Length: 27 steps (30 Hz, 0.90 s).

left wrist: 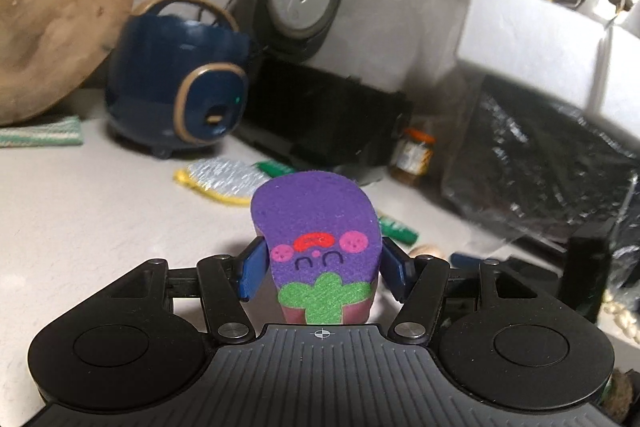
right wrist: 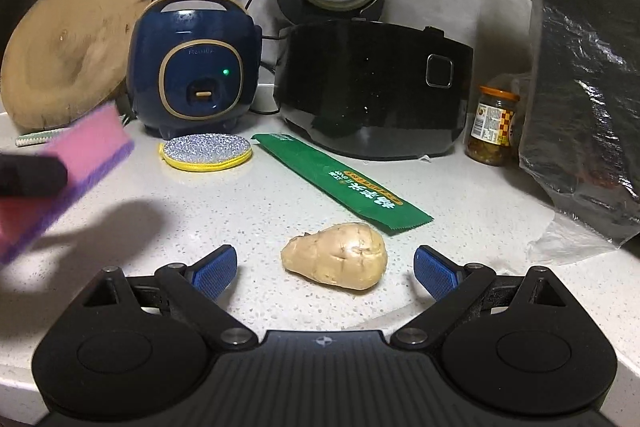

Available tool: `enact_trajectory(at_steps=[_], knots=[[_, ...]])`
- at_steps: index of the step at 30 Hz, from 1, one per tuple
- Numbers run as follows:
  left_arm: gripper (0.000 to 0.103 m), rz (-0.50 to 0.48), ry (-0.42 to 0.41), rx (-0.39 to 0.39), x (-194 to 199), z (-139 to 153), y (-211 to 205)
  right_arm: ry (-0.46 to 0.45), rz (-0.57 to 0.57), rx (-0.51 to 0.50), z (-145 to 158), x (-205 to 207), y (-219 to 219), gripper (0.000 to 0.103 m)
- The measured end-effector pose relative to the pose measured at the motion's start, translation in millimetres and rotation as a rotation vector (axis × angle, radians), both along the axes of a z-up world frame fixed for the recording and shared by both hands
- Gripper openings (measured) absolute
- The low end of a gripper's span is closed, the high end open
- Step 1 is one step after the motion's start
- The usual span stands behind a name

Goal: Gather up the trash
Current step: 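Grasp the ginger root with the right tool while the left tool holds the sponge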

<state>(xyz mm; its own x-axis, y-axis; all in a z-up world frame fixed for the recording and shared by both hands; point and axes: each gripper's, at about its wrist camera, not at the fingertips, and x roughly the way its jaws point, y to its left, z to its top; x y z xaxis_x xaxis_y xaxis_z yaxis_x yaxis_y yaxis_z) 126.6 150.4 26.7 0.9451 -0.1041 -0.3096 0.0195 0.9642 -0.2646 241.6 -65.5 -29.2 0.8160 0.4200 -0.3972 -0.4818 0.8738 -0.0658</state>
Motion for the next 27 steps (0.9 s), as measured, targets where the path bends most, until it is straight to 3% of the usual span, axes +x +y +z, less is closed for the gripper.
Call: enact_trajectory(at_steps=[4,7,10,13,15,17,27], knots=[[0.065,0.042,-0.021,0.074,6.4,2.2,-1.7,0.035,-0.012,0.014,1.0,9.7,1.9,0.096],[0.065,0.029,0.024,0.016,9.0,-8.3,3.9,0.049,-0.016,0.019,0.7,16.5,4.2,0.096],[0.065,0.033,-0.012,0.024,3.1,-8.5,2.3,0.064,-0.025,0.031,0.1,22.7,5.9,0.094],[0.065,0.0,-0.001,0.028,4.4,-10.0,-0.2,0.081,-0.03,0.04,-0.2,26.8,7.6,0.083],[0.065,-0.012,0.002,0.027,3.7,-11.3,-0.2,0.085,-0.03,0.041,-0.6,26.7,8.2,0.066],[0.065,-0.019,0.002,0.024,3.5,-11.7,0.3,0.078,-0.043,0.039,0.2,23.8,8.5,0.058],[0.065,-0.036,0.005,0.028,3.6,-12.2,-1.7,0.093,-0.016,0.05,2.6,10.0,6.8,0.057]])
